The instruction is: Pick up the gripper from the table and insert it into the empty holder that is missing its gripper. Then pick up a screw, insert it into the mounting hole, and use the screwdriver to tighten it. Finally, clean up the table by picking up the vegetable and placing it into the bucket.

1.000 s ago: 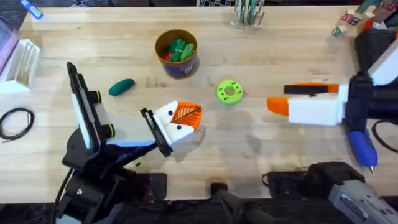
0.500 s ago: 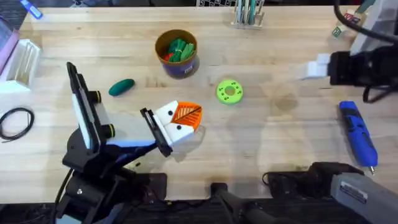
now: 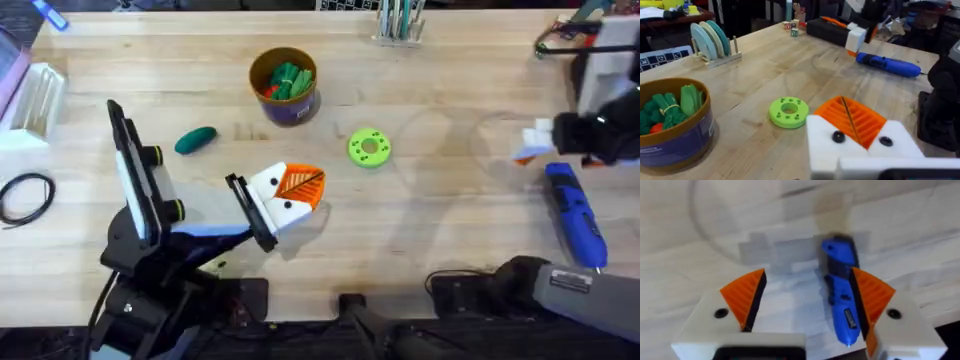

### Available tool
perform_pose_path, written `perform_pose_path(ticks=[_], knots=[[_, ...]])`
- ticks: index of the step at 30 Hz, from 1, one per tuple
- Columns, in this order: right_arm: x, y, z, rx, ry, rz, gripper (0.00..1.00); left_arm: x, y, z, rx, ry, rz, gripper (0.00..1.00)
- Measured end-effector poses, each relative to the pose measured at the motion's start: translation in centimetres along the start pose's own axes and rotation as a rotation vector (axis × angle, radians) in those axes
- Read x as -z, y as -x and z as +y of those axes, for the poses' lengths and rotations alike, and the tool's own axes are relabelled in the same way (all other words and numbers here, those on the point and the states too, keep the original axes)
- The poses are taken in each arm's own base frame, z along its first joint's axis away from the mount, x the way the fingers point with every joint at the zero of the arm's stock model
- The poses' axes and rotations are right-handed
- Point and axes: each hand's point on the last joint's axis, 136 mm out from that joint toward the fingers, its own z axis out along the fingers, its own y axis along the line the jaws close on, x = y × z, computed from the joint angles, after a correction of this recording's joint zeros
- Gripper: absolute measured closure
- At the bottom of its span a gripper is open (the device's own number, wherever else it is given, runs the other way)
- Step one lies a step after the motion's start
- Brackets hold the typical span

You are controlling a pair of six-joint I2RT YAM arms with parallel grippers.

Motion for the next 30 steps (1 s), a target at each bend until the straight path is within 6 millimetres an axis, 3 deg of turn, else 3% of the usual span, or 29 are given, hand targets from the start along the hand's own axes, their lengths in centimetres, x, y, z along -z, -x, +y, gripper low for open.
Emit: perform_pose_path(ticks=[4,11,19,30], knots=[[-0.1,-1.7,-1.2,-0.063,0.100,0.022,0.010,0.0,-0.1,0.0,0.001,0.000,0.002,0.992],[-0.7,-3.7,-4.5,-0.088,0.106,0.044,0.009,0.0,-0.1,0.0,0.001,0.000,0.002,0.992],[-3.2,-6.1,-7.2,-0.056,0.105,0.146,0.010,0.0,-0.1,0.0,0.002,0.000,0.002,0.992],[-6.9,-4.9,-7.6,0.015,0.127,0.162,0.052,0.0,-0.1,0.0,0.001,0.000,0.002,0.992]])
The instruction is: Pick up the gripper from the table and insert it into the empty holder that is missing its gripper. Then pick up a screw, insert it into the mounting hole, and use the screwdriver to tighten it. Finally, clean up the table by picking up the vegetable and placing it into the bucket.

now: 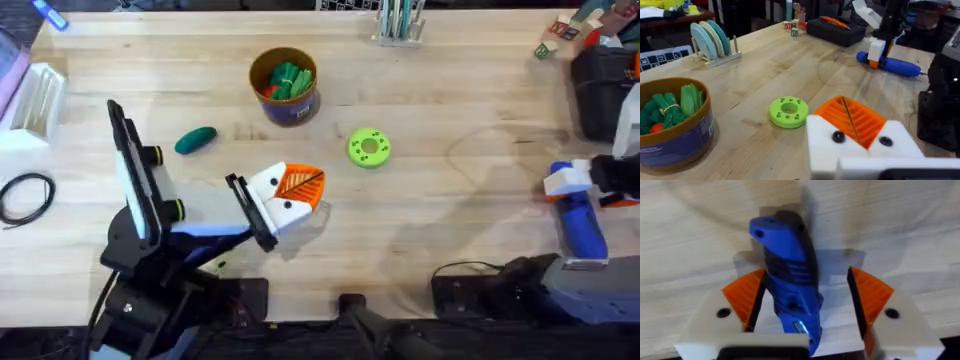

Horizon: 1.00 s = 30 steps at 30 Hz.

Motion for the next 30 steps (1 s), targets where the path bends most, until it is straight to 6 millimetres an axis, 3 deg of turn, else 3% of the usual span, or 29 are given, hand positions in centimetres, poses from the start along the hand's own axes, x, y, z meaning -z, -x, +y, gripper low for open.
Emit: perform_pose_path(ticks=[5,12,17,20,25,30], knots=[[-0.6,0.8,0.8,0.024,0.033,-0.014,0.113,0.0,0.0,0.0,0.000,0.000,0.000,0.992],[-0.5,1.4,1.5,0.032,0.070,-0.045,0.482,0.0,0.0,0.0,0.000,0.000,0.000,0.992],[-0.5,1.5,1.6,0.032,0.074,-0.048,0.830,0.0,0.0,0.0,0.000,0.000,0.000,0.992],[-0.5,1.5,1.7,0.017,0.081,-0.050,0.967,0.0,0.0,0.0,0.000,0.000,0.000,0.992],[0.2,1.9,2.0,-0.028,0.095,-0.088,0.980,0.0,0.0,0.0,0.000,0.000,0.000,0.992],[2.9,3.1,2.7,-0.051,0.094,-0.202,0.981,0.0,0.0,0.0,0.000,0.000,0.000,0.992]])
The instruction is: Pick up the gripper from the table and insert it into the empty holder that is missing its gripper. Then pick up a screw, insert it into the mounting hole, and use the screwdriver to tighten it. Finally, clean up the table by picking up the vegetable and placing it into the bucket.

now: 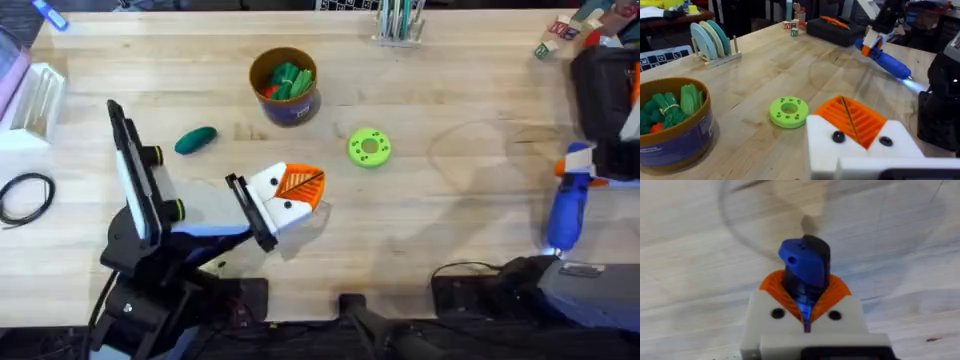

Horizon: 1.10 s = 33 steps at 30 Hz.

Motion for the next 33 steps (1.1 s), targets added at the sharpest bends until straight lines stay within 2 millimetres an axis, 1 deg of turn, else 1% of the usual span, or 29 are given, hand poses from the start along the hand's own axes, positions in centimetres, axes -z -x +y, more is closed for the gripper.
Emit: perform_pose_path(ticks=[7,9,11,15,18,21,24,27,29,32,33], knots=[[3.9,3.1,2.9,0.034,0.031,-0.204,0.981,0.0,0.0,0.0,0.000,0.000,0.000,0.992],[5.3,4.0,3.8,0.045,0.024,-0.267,0.981,0.0,0.0,0.0,0.000,0.000,0.000,0.992],[6.7,4.5,4.7,0.065,0.016,-0.319,0.981,0.0,0.0,0.0,0.000,0.000,0.000,0.992],[10.1,5.6,6.4,0.086,-0.008,-0.456,0.981,0.0,0.0,0.0,0.000,0.000,0.000,0.992],[13.4,7.0,7.3,0.066,-0.024,-0.601,0.981,0.0,0.0,0.0,0.000,0.000,0.000,0.992],[16.4,7.8,8.6,0.051,-0.022,-0.728,0.981,0.0,0.0,0.0,0.000,0.000,0.000,0.992],[19.2,8.4,11.0,0.074,0.017,-0.845,0.981,0.0,0.0,0.0,0.000,0.000,0.000,0.992],[22.0,8.8,14.4,0.128,0.088,-0.966,0.981,0.0,0.0,0.0,0.000,0.000,0.000,0.992],[23.8,8.9,17.2,0.179,0.162,-1.046,0.981,0.0,0.0,0.0,0.000,0.000,0.000,0.992],[25.9,8.7,21.3,0.252,0.286,-1.150,0.981,0.0,0.0,0.0,0.000,0.000,0.000,0.992],[26.7,8.5,23.0,0.282,0.343,-1.185,0.981,0.0,0.0,0.0,0.000,0.000,0.000,0.992]])
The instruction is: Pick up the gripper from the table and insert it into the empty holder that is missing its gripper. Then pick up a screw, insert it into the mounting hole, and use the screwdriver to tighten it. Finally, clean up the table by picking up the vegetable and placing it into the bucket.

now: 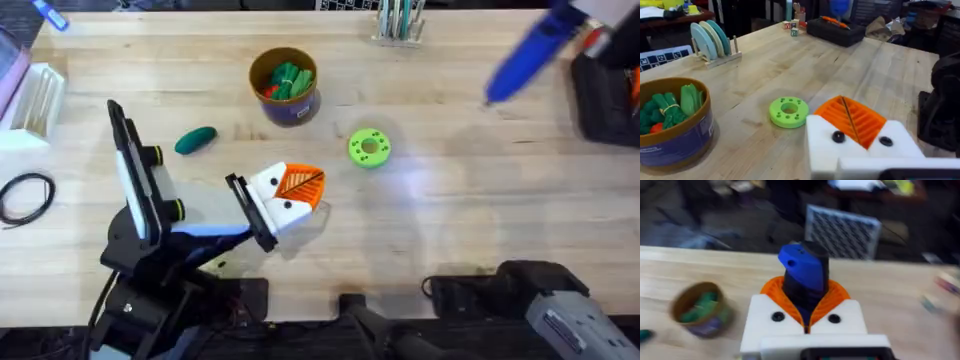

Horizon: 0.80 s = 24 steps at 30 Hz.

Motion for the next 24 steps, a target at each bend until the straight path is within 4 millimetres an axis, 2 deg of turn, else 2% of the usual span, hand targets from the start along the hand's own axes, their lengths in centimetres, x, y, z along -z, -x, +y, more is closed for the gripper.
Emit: perform_pose_path(ticks=[5,9,11,17,21,24], knots=[[-0.4,2.0,8.1,-0.003,0.282,-0.164,0.981,0.0,0.0,0.0,0.000,0.000,0.000,0.992],[1.1,3.3,14.3,-0.006,0.499,-0.274,0.981,0.0,0.0,0.0,0.000,0.000,0.000,0.992],[2.0,3.9,16.6,-0.012,0.584,-0.308,0.981,0.0,0.0,0.0,0.000,0.000,0.000,0.992],[3.6,4.9,22.3,-0.071,0.785,-0.359,0.981,0.0,0.0,0.0,0.000,0.000,0.000,0.992],[3.4,3.4,25.8,-0.093,0.882,-0.311,0.981,0.0,0.0,0.0,0.000,0.000,0.000,0.992],[3.0,1.8,27.6,-0.092,0.920,-0.260,0.981,0.0,0.0,0.0,0.000,0.000,0.000,0.992]])
